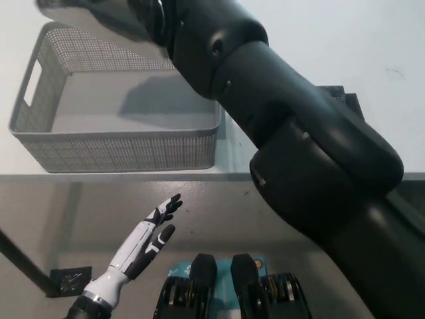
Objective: Use the right hand to pick up a small rectangular container and put it into a bigger container on the left side
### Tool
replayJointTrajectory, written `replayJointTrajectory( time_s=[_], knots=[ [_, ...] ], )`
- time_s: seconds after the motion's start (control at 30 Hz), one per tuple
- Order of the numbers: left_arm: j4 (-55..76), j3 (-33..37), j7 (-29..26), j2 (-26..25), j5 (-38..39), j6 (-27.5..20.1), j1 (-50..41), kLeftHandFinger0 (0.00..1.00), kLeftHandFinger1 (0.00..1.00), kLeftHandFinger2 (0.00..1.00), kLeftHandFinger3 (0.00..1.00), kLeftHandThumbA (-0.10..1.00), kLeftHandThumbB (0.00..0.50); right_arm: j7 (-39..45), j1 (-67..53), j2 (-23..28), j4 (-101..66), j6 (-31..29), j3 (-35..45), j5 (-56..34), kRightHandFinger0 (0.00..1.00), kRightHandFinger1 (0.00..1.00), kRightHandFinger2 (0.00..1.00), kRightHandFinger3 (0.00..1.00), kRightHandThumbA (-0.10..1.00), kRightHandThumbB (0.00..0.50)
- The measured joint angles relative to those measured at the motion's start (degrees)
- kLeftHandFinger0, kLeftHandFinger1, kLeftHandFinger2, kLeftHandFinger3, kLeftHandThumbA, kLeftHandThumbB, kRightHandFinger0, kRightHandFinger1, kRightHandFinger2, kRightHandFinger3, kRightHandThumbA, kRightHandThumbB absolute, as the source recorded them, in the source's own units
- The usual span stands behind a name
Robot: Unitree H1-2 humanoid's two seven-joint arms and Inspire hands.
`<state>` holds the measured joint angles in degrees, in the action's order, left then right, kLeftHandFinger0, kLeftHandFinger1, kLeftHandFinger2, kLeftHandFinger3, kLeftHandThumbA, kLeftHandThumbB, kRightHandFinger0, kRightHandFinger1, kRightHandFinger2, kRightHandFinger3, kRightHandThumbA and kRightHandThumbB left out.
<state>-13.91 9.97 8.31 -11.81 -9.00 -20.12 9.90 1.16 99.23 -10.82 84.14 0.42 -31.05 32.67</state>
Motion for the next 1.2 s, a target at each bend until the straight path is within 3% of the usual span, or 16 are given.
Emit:
replayJointTrajectory(
  time_s=[0.1, 0.27, 0.3, 0.33, 0.6, 0.73, 0.9, 1.1, 1.17, 1.2],
  knots=[
    [0.2, 0.0, 0.5, 0.0, -0.1, 0.6, 0.8, 1.00, 1.00, 1.00, 1.00, 1.00, 0.321, 2.5, -0.6, 0.6, 0.1, 1.6, -0.8, 0.3, 1.00, 1.00, 1.00, 1.00, 0.51, 0.419],
    [0.2, 0.0, 1.2, 0.0, -0.1, 1.2, 1.6, 1.00, 1.00, 1.00, 1.00, 1.00, 0.319, 5.1, -1.4, 1.9, 0.1, 3.0, -1.8, 0.7, 1.00, 1.00, 1.00, 1.00, 0.57, 0.464],
    [0.2, 0.0, 1.3, 0.0, -0.1, 1.4, 1.7, 1.00, 1.00, 1.00, 1.00, 1.00, 0.320, 5.6, -1.6, 2.2, 0.1, 3.2, -1.8, 0.8, 1.00, 1.00, 1.00, 1.00, 0.60, 0.500],
    [0.2, 0.0, 1.5, 0.0, -0.1, 1.5, 1.7, 1.00, 1.00, 1.00, 1.00, 1.00, 0.325, 6.0, -1.8, 2.5, 0.1, 3.4, -1.8, 0.7, 1.00, 1.00, 1.00, 1.00, 0.67, 0.500],
    [0.2, 0.0, 2.5, 0.0, -0.2, 2.5, 2.6, 1.00, 1.00, 1.00, 1.00, 1.00, 0.326, 10.1, -2.1, 3.1, 0.1, 4.1, -1.3, 0.4, 1.00, 1.00, 1.00, 1.00, 0.86, 0.500],
    [0.3, 0.0, 2.7, 0.0, -0.2, 2.9, 3.2, 1.00, 1.00, 1.00, 1.00, 1.00, 0.322, 13.6, -2.2, 3.1, 0.1, 4.0, 3.3, -2.0, 1.00, 1.00, 1.00, 1.00, 1.00, 0.500],
    [0.3, 0.0, 3.2, 0.0, -0.2, 3.1, 3.3, 1.00, 1.00, 1.00, 1.00, 1.00, 0.324, 19.4, -2.6, 3.1, 0.1, 4.2, 13.1, -7.5, 1.00, 1.00, 1.00, 1.00, 1.00, 0.500],
    [0.3, 0.0, 3.2, 0.0, -0.2, 3.3, 3.3, 1.00, 1.00, 1.00, 1.00, 1.00, 0.328, 20.9, -2.8, 3.3, 0.0, 4.1, 16.3, -9.7, 1.00, 1.00, 1.00, 1.00, 1.00, 0.500],
    [0.3, 0.0, 3.2, 0.0, -0.2, 3.4, 3.3, 1.00, 1.00, 1.00, 1.00, 1.00, 0.331, 20.8, -2.6, 3.8, -0.2, 3.6, 16.9, -10.3, 1.00, 1.00, 1.00, 1.00, 0.89, 0.500],
    [0.3, 0.0, 3.2, 0.0, -0.3, 3.4, 3.4, 1.00, 1.00, 1.00, 1.00, 1.00, 0.333, 20.7, -2.4, 4.7, -0.3, 3.3, 18.2, -11.1, 1.00, 1.00, 1.00, 1.00, 0.89, 0.500]
  ],
)
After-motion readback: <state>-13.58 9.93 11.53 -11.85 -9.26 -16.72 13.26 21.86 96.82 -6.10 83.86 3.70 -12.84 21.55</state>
